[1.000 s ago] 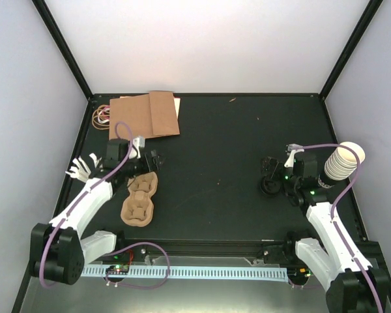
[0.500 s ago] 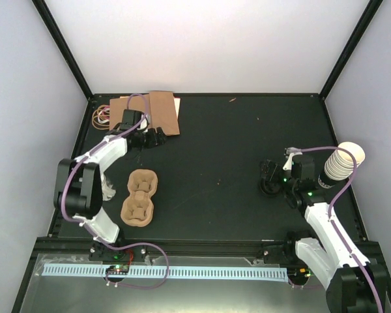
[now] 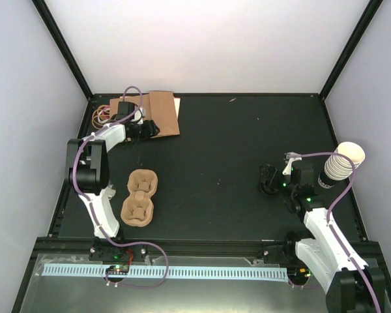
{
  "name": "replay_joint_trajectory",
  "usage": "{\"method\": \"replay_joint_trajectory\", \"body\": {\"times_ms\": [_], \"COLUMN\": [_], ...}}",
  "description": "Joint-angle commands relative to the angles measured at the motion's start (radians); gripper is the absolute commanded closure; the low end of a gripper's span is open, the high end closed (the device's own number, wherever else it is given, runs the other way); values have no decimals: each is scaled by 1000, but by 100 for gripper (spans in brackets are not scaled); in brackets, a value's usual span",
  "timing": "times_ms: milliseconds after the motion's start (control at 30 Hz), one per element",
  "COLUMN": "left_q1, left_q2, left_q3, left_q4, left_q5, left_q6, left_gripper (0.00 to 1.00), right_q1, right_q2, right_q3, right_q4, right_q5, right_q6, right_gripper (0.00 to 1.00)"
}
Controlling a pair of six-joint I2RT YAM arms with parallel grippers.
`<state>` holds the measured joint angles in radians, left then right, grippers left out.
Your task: Pack the takeout coffee
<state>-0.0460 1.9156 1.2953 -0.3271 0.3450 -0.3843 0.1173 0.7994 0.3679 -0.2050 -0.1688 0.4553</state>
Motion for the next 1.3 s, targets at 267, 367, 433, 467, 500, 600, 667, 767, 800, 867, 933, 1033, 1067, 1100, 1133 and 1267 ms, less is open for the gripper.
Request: {"method": "replay_joint_trajectory", "body": {"times_ms": [267, 367, 433, 467, 500, 600, 667, 767, 800, 867, 933, 1033, 1067, 1100, 1133, 1267], "left_q1": [21, 25, 27, 28, 29, 30, 27, 17, 12, -1, -23, -61, -78, -95, -115, -226], "left_q2": [212, 230, 231, 230, 227, 205, 174, 100, 74, 17, -54, -144, -175, -208, -239, -381], "left_q3": [189, 199, 200, 199, 198, 192, 173, 111, 89, 43, 0, -73, -99, -120, -139, -250], "left_q4": [11, 21, 29, 31, 31, 21, 21, 30, 31, 33, 25, 13, 5, -10, -37, -71], "left_q5": [139, 161, 175, 177, 177, 175, 180, 176, 172, 168, 166, 158, 152, 143, 119, 55], "left_q6": [-3, -9, -11, -11, -11, -2, -2, -6, -8, -9, 0, 5, 7, 12, 13, -13], "left_gripper": [52, 64, 73, 80, 86, 93, 98, 98, 98, 98, 98, 98, 98, 98, 98, 98], "right_q1": [3, 2, 1, 2, 2, 2, 2, 2, 2, 1, 2, 2, 1, 1, 1, 1], "right_q2": [-5, 6, 15, 20, 24, 36, 40, 40, 40, 43, 45, 49, 49, 49, 50, 75], "right_q3": [-9, -6, -4, -2, -1, 3, 4, 3, 3, 3, 5, 6, 6, 6, 6, 13], "right_q4": [51, 53, 53, 54, 54, 54, 53, 55, 56, 56, 55, 54, 54, 54, 55, 55], "right_q5": [-24, -26, -26, -27, -28, -29, -29, -29, -30, -31, -32, -32, -33, -32, -30, -26], "right_q6": [11, 11, 11, 10, 10, 10, 11, 11, 11, 12, 11, 11, 12, 12, 12, 17], "right_gripper": [0, 0, 0, 0, 0, 0, 0, 0, 0, 0, 0, 0, 0, 0, 0, 0]}}
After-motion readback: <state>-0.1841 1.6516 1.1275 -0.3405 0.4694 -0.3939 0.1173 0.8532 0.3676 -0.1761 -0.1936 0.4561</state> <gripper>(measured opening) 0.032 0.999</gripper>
